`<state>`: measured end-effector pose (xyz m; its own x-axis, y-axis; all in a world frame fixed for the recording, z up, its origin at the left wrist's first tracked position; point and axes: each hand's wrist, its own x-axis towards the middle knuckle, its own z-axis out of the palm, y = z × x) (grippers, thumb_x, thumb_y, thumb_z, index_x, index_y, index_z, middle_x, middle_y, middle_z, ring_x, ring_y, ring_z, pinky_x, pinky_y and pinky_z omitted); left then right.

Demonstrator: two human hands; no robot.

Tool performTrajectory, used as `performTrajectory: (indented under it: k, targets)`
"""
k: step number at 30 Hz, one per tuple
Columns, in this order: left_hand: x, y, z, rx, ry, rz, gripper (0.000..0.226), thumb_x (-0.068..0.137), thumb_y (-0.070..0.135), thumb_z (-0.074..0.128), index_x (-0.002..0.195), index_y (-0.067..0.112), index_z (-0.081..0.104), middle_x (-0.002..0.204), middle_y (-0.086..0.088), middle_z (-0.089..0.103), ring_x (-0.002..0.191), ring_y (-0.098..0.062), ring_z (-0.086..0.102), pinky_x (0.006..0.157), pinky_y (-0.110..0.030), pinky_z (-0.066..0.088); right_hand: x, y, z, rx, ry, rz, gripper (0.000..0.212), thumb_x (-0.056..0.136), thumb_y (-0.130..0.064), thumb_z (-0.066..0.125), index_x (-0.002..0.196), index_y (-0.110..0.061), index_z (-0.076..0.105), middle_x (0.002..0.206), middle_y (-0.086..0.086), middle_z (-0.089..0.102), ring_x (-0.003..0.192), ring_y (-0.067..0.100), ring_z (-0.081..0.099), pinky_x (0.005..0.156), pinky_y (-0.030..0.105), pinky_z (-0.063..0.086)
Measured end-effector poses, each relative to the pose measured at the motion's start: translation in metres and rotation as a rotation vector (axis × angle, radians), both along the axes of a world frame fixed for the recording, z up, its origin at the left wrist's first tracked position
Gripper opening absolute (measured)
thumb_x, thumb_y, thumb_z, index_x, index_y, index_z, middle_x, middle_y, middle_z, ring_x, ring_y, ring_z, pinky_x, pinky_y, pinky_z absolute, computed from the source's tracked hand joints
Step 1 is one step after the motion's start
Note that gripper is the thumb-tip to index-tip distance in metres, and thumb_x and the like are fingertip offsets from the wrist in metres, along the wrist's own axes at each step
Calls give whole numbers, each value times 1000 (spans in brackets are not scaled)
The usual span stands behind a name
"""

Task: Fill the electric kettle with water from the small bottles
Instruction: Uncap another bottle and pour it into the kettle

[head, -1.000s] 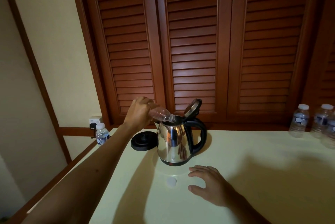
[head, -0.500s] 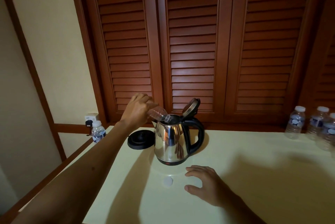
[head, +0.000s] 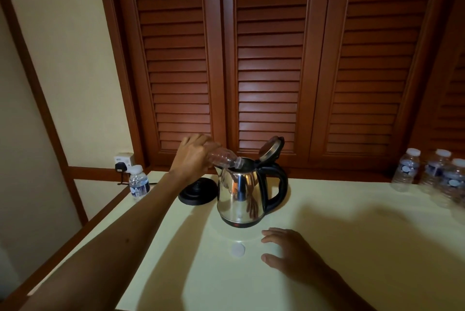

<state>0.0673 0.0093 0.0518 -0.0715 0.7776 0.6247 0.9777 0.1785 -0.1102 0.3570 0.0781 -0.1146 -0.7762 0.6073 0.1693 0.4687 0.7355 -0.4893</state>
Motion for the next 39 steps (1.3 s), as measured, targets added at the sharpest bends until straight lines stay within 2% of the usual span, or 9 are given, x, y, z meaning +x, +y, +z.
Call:
performTrajectory:
  k: [4,7,12,18,23,27,30,34,39]
  targets:
    - [3,-6,-17,40,-157,-16,59,80,29,78,134,24,57,131,-4,61,124,-25,51,103,-43,38,1,-2,1,35,-8,10,49,77,-63,50,120,-41,54,134,-35,39,127,-10,26,111,22,20]
    - [9,-14,-28,100,-310,-77,53,76,32,81,126,25,63,115,1,71,105,-18,64,90,-39,53,-4,-4,3,57,21,6,43,80,-59,51,114,-35,60,129,-26,50,122,-6,38,108,23,29]
    - [23,-35,-46,154,-652,-120,56,72,32,86,123,19,65,110,5,72,92,-10,65,80,-25,52,-32,-22,22,24,57,-62,41,83,-54,41,87,-18,62,86,-6,62,82,7,54,80,34,49]
    - [29,-58,-87,106,-1004,-112,55,73,25,86,121,20,61,109,8,69,92,-5,62,73,-11,45,-61,-44,25,-94,26,-6,48,88,-48,49,128,-21,54,124,0,60,108,11,56,92,27,44]
    - [40,-81,-124,130,-1189,-95,58,70,22,88,122,24,61,108,11,66,92,-1,61,72,-8,45,-77,-50,21,9,-156,57,51,84,-50,50,127,-22,55,134,2,51,121,20,49,99,35,42]
    - [47,-90,-144,212,-1426,-186,56,68,15,89,117,25,63,111,5,72,98,-8,68,77,-20,57,-82,-49,23,-24,-48,42,33,85,-36,52,102,-11,65,103,-1,60,89,8,56,82,26,47]
    - [52,-91,-151,231,-1566,-247,57,69,7,88,116,27,63,108,3,72,99,-12,70,81,-33,61,-88,-53,46,8,208,-82,19,90,-30,53,104,-23,63,101,-10,54,91,3,51,83,27,45]
    - [56,-90,-159,234,-1720,-310,64,60,6,90,117,21,64,110,-13,73,102,-29,71,89,-55,57,-100,-66,100,23,467,-80,27,90,-22,59,116,-17,63,109,-9,54,93,3,54,83,23,46]
    - [58,-91,-166,222,-1792,-386,70,55,12,91,119,20,64,115,-17,71,108,-31,68,96,-56,53,-110,-69,134,125,306,155,30,89,-15,63,118,-15,64,115,-1,61,93,2,54,78,17,40]
